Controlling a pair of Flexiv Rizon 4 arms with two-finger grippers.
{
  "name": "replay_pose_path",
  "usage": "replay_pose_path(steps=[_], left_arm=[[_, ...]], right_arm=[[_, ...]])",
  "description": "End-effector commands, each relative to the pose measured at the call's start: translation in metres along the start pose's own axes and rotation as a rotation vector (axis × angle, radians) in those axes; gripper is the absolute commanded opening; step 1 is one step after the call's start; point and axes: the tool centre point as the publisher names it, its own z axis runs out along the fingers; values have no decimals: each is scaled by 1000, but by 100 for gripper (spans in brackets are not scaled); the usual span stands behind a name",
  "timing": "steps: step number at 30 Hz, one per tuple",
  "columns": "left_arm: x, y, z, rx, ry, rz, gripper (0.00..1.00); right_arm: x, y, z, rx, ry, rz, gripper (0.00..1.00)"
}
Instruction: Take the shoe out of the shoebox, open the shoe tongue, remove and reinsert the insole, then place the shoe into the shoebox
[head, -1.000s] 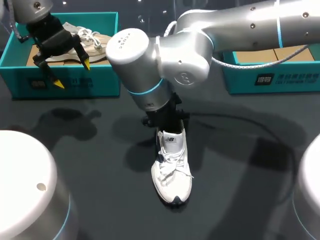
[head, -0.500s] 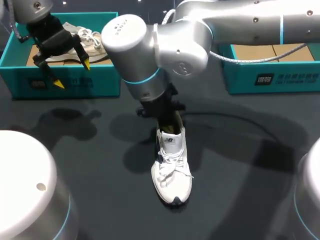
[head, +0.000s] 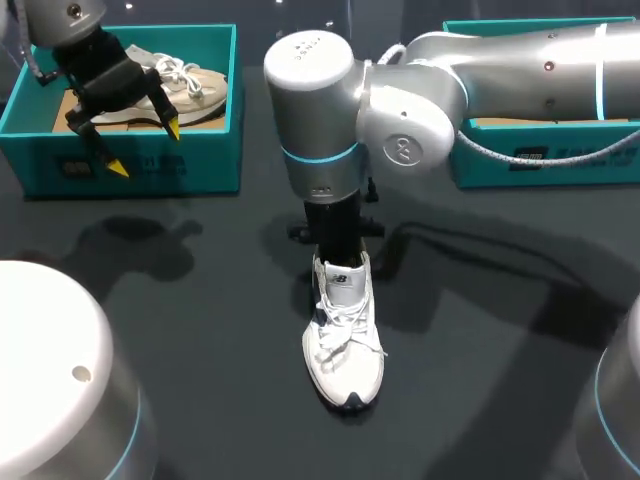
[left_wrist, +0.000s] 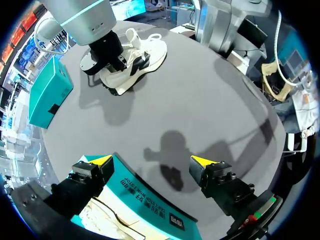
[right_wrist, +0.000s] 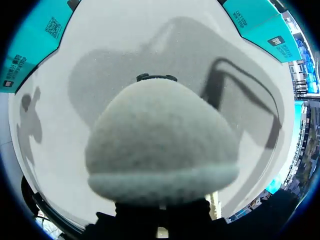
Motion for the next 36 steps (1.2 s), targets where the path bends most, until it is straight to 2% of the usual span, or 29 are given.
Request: replay_pose_path(steps=[1, 9, 17, 24, 26, 30, 36], left_arm=[[1, 0, 0, -3, 0, 0, 100], [1, 0, 0, -3, 0, 0, 100], [1, 0, 0, -3, 0, 0, 100], [1, 0, 0, -3, 0, 0, 100], [1, 0, 0, -3, 0, 0, 100], [1, 0, 0, -3, 0, 0, 100], [1, 0, 0, -3, 0, 0, 100]], right_arm=[[-5, -7, -5, -13, 31, 3, 0], [-4, -11, -44, -23, 16, -47, 0], [-5, -11, -55, 30, 33, -136, 0], [0, -13, -53, 70, 26, -175, 0], [1, -14, -52, 79, 26, -178, 10], [2, -18, -50, 96, 40, -179, 23], [-1, -25, -49, 109, 43, -175, 29]])
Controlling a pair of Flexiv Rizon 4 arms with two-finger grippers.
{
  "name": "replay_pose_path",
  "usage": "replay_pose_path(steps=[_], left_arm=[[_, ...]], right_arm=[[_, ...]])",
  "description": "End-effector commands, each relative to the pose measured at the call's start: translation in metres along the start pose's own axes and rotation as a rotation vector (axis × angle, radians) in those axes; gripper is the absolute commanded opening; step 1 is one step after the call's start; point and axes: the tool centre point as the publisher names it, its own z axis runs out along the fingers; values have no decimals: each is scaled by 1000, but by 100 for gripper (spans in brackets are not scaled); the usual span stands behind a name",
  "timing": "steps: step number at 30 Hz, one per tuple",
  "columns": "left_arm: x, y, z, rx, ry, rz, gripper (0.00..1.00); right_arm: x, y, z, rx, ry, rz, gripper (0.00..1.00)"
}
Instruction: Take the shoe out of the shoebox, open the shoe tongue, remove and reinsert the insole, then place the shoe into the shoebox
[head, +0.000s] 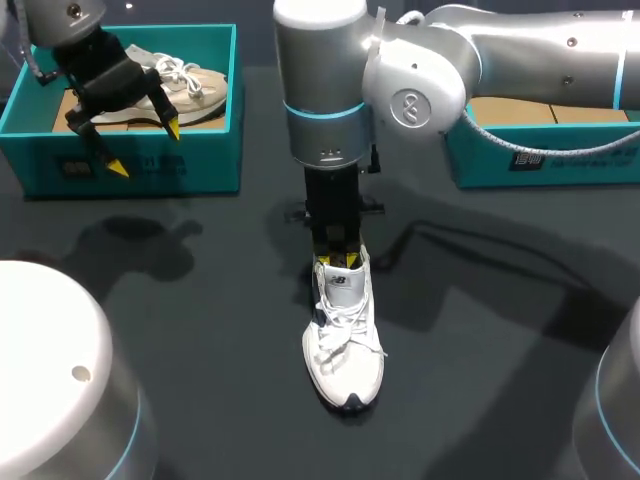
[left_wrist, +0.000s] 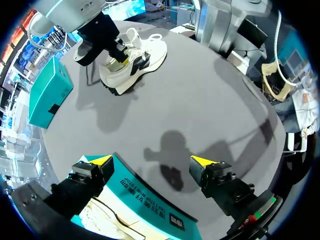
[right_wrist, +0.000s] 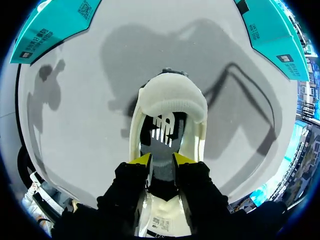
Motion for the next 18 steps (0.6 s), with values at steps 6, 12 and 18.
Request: replay_pose_path(steps=[6, 12, 18], left_arm=[[1, 0, 0, -3, 0, 0, 100], [1, 0, 0, -3, 0, 0, 100], [1, 0, 0, -3, 0, 0, 100]], right_arm=[[-1, -9, -2, -1, 0, -12, 37], [-3, -14, -4, -5, 0, -30, 46], [-6, -17, -3, -7, 9, -58, 67]])
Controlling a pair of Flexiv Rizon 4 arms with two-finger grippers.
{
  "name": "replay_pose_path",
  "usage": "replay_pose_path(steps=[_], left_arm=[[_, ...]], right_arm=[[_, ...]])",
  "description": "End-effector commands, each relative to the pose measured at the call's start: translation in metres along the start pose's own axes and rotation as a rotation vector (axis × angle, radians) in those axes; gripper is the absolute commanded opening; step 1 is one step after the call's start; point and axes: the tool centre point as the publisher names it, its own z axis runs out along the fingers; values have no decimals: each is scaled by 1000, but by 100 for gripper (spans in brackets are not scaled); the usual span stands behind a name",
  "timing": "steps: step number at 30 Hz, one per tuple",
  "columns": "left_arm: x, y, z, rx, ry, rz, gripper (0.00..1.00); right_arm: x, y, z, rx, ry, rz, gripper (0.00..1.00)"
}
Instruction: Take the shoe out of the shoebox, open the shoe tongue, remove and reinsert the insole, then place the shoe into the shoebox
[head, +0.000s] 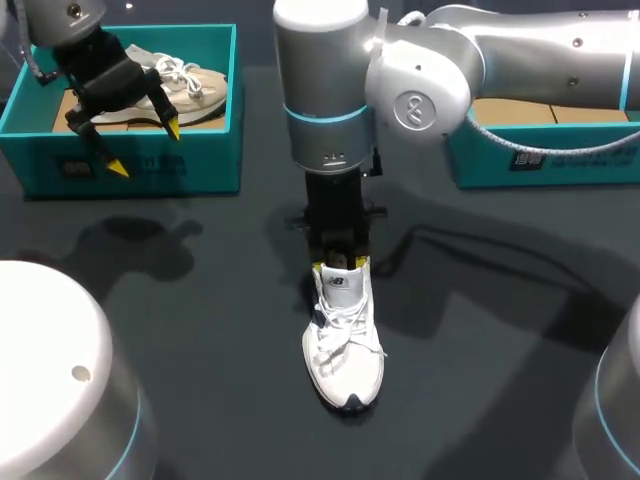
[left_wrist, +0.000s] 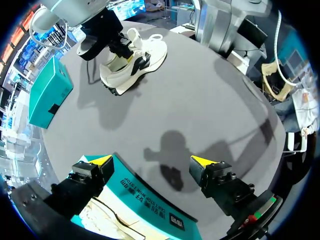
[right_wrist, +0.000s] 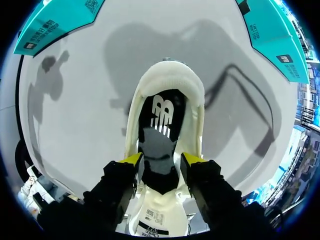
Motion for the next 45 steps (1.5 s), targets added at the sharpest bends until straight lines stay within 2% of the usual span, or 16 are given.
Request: replay_pose_path(steps=[1, 3, 4, 12, 28, 45], left_arm=[[1, 0, 0, -3, 0, 0, 100], [1, 0, 0, -3, 0, 0, 100], [1, 0, 0, -3, 0, 0, 100], [1, 0, 0, -3, 0, 0, 100], [1, 0, 0, -3, 0, 0, 100], [1, 0, 0, -3, 0, 0, 100]], right_arm=[[-4, -3, 2, -8, 15, -17, 77], [-4, -4, 3, -3, 17, -26, 97], [-4, -4, 3, -5, 21, -33, 100], [-4, -6, 6, -5, 34, -44, 100], [-5, -15, -2, -81, 39, -27, 100], [-4, -22, -6, -56, 23, 4, 100]])
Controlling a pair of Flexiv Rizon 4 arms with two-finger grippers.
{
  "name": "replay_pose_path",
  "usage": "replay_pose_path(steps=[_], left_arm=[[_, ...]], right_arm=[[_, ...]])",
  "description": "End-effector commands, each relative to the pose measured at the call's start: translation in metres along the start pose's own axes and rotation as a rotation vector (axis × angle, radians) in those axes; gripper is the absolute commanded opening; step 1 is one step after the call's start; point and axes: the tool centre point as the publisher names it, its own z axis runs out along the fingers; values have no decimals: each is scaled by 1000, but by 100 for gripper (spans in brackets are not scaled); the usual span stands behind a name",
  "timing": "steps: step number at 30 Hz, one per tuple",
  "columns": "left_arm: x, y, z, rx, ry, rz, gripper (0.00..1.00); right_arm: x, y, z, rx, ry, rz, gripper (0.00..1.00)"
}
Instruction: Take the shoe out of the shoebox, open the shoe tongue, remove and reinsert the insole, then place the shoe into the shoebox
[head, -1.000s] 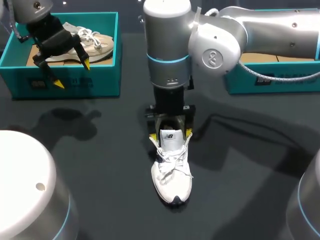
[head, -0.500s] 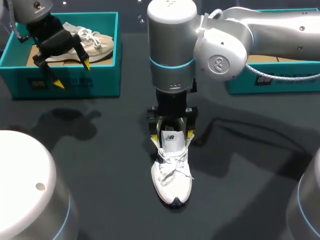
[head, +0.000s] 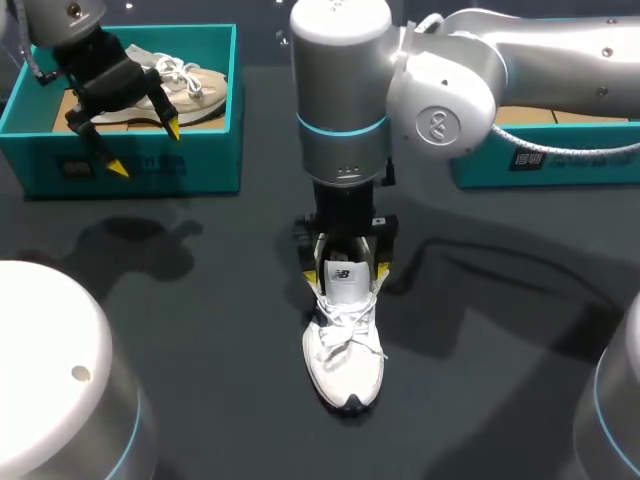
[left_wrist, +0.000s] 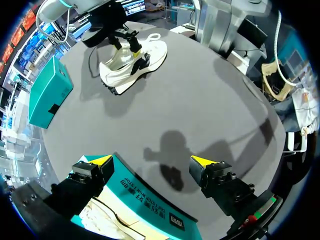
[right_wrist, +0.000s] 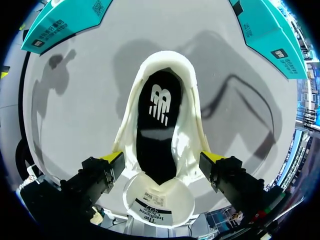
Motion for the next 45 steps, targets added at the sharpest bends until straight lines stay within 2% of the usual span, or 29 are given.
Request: replay_pose_path(steps=[1, 25, 45], left_arm=[[1, 0, 0, -3, 0, 0, 100], [1, 0, 0, -3, 0, 0, 100], [1, 0, 0, -3, 0, 0, 100]], right_arm=[[2, -2, 2, 7, 2, 1, 100], [1, -27, -5, 27, 11, 42, 100], [2, -80, -23, 15, 22, 108, 100]])
